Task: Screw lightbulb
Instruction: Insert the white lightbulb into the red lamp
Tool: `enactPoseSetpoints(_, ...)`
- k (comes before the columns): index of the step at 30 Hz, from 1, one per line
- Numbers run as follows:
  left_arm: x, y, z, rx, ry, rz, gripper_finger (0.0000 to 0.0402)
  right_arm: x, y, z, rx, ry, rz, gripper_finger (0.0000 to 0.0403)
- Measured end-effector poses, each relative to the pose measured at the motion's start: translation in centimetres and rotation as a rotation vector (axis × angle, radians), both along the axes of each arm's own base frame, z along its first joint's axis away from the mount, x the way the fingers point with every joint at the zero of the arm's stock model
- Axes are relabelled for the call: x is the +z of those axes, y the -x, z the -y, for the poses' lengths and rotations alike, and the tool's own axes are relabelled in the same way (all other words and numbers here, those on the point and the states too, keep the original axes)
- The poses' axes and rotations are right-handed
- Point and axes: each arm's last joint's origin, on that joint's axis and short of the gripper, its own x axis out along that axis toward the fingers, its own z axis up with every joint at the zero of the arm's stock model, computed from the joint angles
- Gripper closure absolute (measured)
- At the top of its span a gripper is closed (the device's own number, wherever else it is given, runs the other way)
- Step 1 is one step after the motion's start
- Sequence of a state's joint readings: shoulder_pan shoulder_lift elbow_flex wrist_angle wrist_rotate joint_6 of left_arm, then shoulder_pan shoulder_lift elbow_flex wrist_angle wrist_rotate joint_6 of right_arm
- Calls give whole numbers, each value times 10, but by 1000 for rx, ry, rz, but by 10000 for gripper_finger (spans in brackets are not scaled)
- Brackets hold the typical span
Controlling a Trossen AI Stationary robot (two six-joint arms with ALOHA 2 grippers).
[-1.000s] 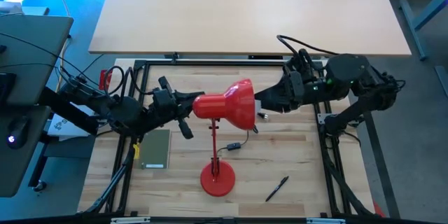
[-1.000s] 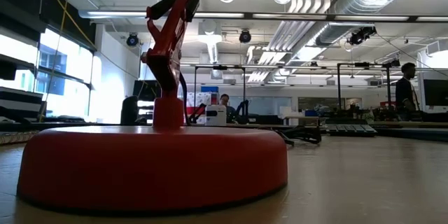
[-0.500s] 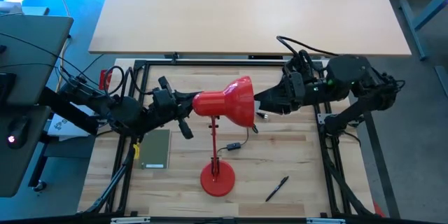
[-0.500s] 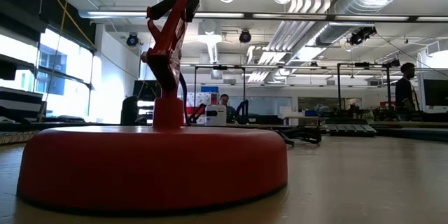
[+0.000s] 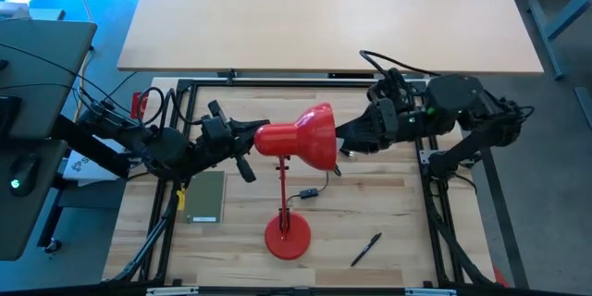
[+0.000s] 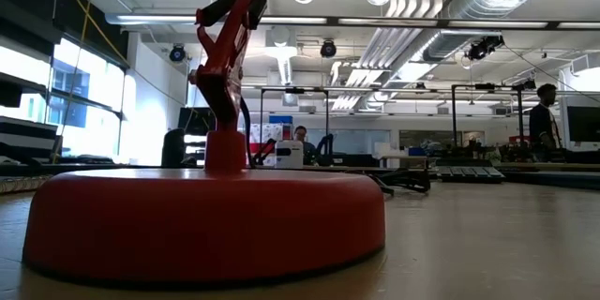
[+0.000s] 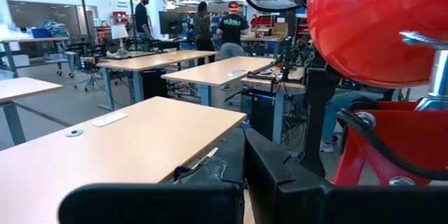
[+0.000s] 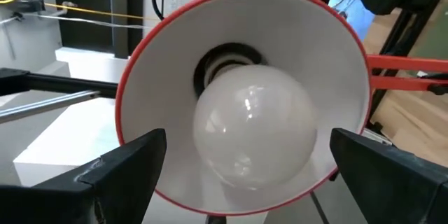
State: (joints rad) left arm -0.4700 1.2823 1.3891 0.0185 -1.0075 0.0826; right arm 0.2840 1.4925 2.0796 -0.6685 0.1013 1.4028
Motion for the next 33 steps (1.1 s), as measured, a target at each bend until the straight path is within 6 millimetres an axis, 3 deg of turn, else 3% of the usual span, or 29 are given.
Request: enactPoseSetpoints(33,0,0,0,0,2,1,401,0,0,0,22,74,12,5)
